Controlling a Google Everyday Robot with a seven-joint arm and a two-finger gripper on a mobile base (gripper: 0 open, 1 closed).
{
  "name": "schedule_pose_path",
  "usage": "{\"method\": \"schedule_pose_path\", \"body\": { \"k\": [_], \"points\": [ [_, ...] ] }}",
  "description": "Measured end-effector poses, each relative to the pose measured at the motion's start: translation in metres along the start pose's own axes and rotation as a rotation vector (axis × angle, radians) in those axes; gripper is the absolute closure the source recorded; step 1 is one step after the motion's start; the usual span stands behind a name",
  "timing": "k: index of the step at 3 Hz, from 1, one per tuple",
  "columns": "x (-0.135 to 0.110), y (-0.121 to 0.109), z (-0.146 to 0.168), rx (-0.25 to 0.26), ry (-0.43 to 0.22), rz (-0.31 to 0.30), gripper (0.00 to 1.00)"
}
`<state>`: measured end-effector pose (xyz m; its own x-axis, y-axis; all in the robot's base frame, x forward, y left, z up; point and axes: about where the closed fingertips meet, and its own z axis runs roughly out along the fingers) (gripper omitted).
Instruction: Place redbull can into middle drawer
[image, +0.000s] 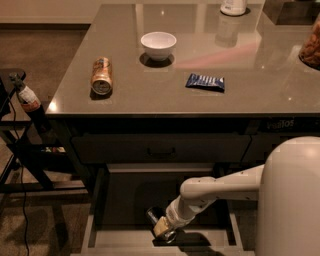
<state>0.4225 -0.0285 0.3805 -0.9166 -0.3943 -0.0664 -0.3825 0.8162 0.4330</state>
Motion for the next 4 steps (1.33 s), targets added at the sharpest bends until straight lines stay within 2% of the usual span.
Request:
{"method": "schedule_pose_path", "body": {
  "k": [2, 4],
  "points": [
    [-0.001, -0.010, 0.029, -0.030, -0.034, 0.066, 1.00],
    [-0.001, -0.010, 0.029, -0.030, -0.033, 0.066, 0.57]
  ]
}}
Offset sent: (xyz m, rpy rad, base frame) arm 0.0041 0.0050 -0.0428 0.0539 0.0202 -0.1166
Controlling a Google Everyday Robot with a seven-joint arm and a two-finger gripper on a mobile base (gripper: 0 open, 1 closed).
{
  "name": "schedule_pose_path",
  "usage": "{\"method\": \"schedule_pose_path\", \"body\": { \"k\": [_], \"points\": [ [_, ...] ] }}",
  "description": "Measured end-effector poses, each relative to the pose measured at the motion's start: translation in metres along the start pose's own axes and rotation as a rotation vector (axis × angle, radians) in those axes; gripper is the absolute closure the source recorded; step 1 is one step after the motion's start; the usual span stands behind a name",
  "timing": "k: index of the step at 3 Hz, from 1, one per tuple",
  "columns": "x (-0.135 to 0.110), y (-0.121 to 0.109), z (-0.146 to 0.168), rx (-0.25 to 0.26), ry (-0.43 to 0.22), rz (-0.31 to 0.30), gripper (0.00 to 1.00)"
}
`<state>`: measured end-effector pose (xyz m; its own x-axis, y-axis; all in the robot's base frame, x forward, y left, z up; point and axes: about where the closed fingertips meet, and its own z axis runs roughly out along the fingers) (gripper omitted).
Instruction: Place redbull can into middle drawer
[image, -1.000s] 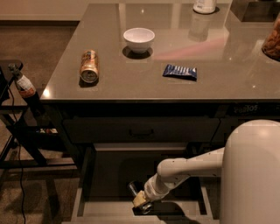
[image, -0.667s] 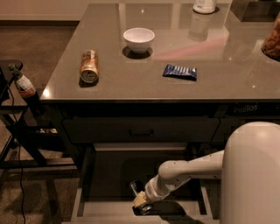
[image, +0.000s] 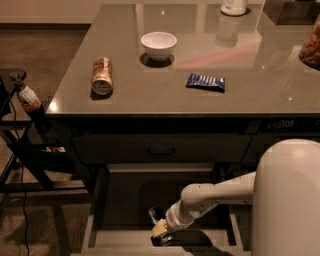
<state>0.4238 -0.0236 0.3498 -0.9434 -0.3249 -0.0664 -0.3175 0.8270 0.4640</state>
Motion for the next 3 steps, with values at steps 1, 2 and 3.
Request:
{"method": "schedule_pose_path", "body": {
  "k": [1, 2, 3],
  "points": [
    [0.0000, 0.0000, 0.0000, 0.000, 0.000, 0.000, 0.34],
    [0.0000, 0.0000, 0.0000, 0.000, 0.000, 0.000, 0.11],
    [0.0001, 0.0000, 0.0001, 0.000, 0.000, 0.000, 0.00]
  ]
}}
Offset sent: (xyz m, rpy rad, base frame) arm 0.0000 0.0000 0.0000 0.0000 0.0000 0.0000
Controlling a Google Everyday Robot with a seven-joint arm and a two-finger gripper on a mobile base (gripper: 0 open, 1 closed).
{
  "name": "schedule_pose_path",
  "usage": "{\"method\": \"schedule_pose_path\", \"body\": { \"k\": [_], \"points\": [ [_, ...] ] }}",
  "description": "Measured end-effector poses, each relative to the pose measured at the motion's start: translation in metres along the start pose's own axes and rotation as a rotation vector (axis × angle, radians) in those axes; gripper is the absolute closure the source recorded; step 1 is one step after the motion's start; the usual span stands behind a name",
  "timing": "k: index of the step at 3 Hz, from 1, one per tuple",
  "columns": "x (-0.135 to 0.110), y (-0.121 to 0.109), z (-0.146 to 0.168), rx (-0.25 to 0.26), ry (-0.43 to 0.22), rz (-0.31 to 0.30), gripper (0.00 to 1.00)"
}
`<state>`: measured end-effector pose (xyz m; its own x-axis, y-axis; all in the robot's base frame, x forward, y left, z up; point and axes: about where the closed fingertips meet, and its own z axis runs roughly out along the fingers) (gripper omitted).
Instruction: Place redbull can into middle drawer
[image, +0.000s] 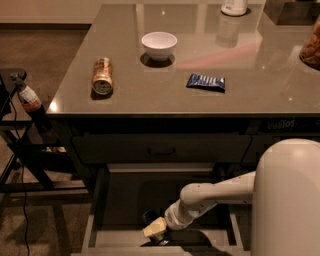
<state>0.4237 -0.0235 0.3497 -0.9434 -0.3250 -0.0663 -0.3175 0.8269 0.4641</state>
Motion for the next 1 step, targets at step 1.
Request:
{"method": "schedule_pose_path", "body": {
  "k": [1],
  "points": [
    [0.0000, 0.0000, 0.0000, 0.000, 0.000, 0.000, 0.00]
  ]
}}
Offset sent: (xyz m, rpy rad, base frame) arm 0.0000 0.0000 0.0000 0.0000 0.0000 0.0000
